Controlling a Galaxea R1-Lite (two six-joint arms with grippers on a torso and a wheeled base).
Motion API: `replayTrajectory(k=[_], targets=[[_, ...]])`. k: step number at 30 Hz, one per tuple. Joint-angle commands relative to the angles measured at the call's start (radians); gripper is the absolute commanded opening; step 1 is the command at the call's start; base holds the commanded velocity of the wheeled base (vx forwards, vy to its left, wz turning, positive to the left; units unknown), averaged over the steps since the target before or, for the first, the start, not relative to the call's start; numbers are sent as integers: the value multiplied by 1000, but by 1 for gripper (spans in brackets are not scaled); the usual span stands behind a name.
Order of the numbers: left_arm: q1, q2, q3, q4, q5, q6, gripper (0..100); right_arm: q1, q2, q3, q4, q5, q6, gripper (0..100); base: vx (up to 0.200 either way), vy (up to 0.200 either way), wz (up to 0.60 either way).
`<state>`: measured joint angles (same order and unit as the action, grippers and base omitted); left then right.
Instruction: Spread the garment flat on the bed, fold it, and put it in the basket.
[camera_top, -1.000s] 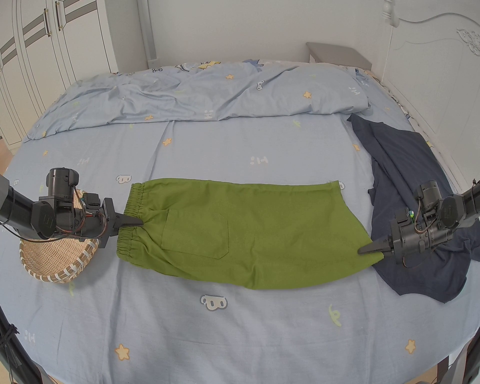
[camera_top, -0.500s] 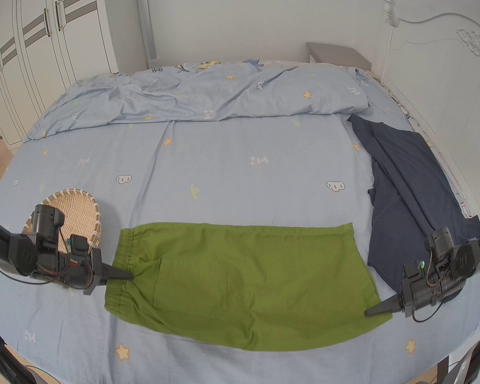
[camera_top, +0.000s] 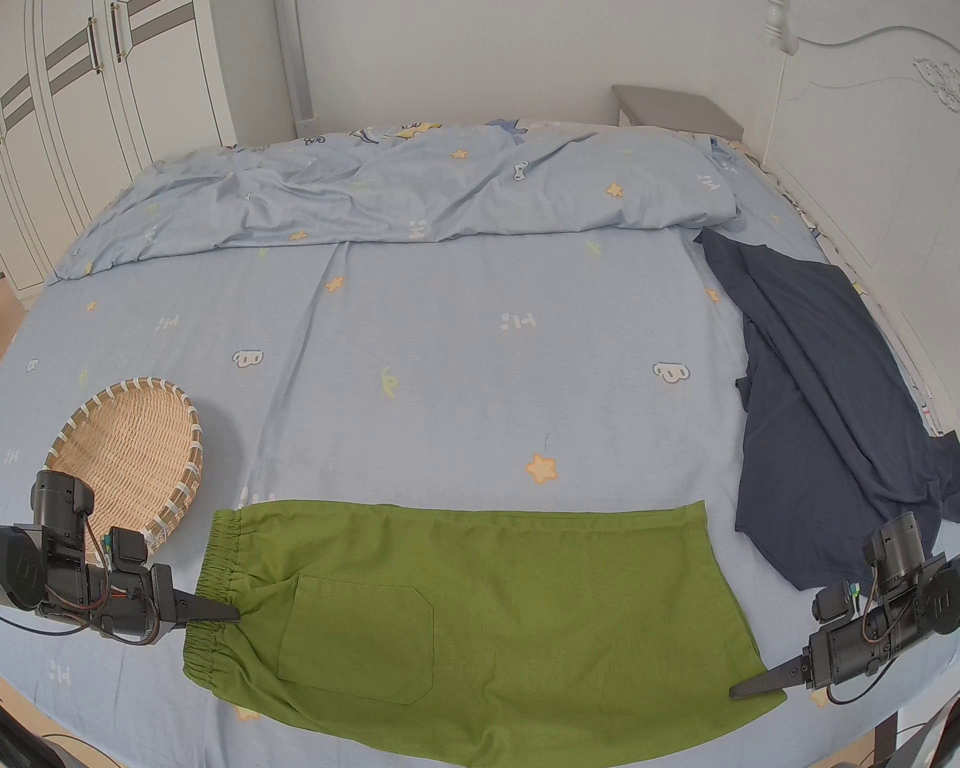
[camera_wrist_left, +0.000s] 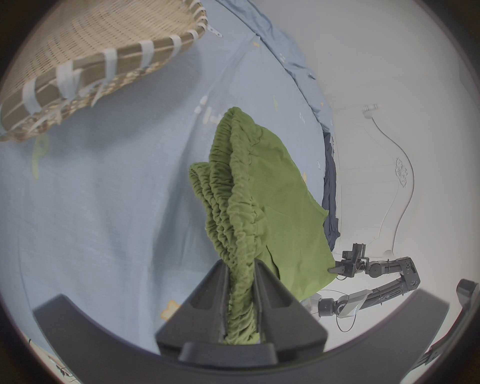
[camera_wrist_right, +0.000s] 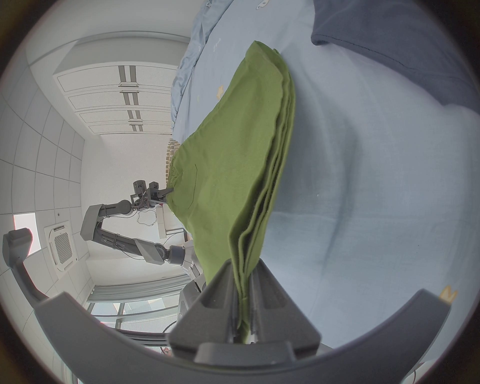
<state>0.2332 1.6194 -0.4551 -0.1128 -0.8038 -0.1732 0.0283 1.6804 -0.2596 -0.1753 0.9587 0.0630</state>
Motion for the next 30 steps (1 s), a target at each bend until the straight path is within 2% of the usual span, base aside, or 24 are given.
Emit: replayTrajectory(k=[1, 5, 6, 10, 15, 17, 20, 22, 23, 24, 26, 30], targets=[[14, 4, 4, -1, 0, 4, 0, 9, 5, 17, -12, 0, -2, 0, 0, 0, 0], [3, 11, 6, -1, 0, 6, 0, 10, 31, 16, -19, 0, -3, 0, 0, 0, 0], [2, 11, 7, -1, 0, 6, 0, 10, 38, 16, -24, -2, -3, 100, 0, 0, 0], [3, 8, 7, -1, 2, 6, 0, 7, 41, 17, -46, -2, 0, 100, 0, 0, 0], [9, -1, 21, 5, 15, 54, 0, -51, 19, -26, -55, -29, 0, 100, 0, 0, 0], [9, -18, 19, 8, 31, 84, 0, -70, -13, -69, -44, -69, 5, 100, 0, 0, 0], [-17, -87, -25, 16, 138, 92, 0, -65, -117, -164, -33, -225, 11, 100, 0, 0, 0], [-63, -96, -71, 30, 215, 90, 0, -38, -146, -227, -15, -307, 17, 100, 0, 0, 0], [-63, -96, -71, 30, 215, 90, 0, -38, -146, -227, -15, -307, 17, 100, 0, 0, 0], [-97, -108, -122, 77, 273, 90, 0, 7, -173, -285, 30, -365, 28, 100, 0, 0, 0], [-106, -156, -168, 170, 285, 95, 0, 44, -215, -356, 119, -387, 57, 100, 0, 0, 0], [-103, -170, -191, 220, 293, 101, 0, 85, -229, -391, 177, -391, 90, 100, 0, 0, 0]])
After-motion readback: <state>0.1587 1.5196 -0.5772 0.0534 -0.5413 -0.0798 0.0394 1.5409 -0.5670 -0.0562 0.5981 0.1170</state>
